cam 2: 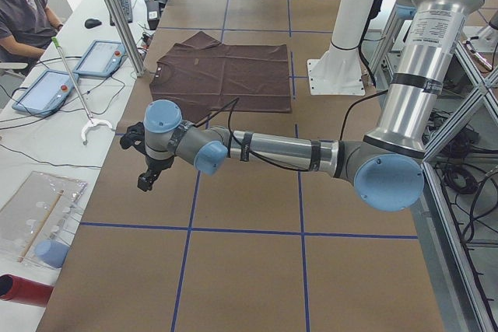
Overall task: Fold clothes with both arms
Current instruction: 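Move the right gripper over the sleeve nearest it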
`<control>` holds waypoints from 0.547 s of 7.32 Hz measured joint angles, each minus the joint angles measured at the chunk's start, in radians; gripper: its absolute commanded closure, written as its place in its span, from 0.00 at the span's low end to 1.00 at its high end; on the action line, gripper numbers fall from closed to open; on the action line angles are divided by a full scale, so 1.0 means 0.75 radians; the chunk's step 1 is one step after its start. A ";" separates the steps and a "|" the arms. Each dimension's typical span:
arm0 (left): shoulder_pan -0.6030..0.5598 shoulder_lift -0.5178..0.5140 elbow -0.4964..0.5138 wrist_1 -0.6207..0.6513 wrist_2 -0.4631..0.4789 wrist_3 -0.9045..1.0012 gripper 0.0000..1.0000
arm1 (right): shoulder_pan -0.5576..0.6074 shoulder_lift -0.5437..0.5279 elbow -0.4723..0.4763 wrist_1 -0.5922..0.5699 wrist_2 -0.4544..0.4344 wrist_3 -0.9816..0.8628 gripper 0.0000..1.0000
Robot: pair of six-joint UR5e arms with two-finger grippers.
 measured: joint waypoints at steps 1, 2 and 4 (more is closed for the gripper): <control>0.004 -0.017 0.014 -0.046 0.002 -0.058 0.00 | -0.089 0.077 -0.060 0.111 -0.123 0.206 0.00; 0.013 -0.030 0.012 -0.076 0.003 -0.108 0.00 | -0.167 0.141 -0.108 0.212 -0.218 0.390 0.00; 0.029 -0.045 0.027 -0.189 0.006 -0.200 0.00 | -0.282 0.245 -0.226 0.358 -0.345 0.572 0.01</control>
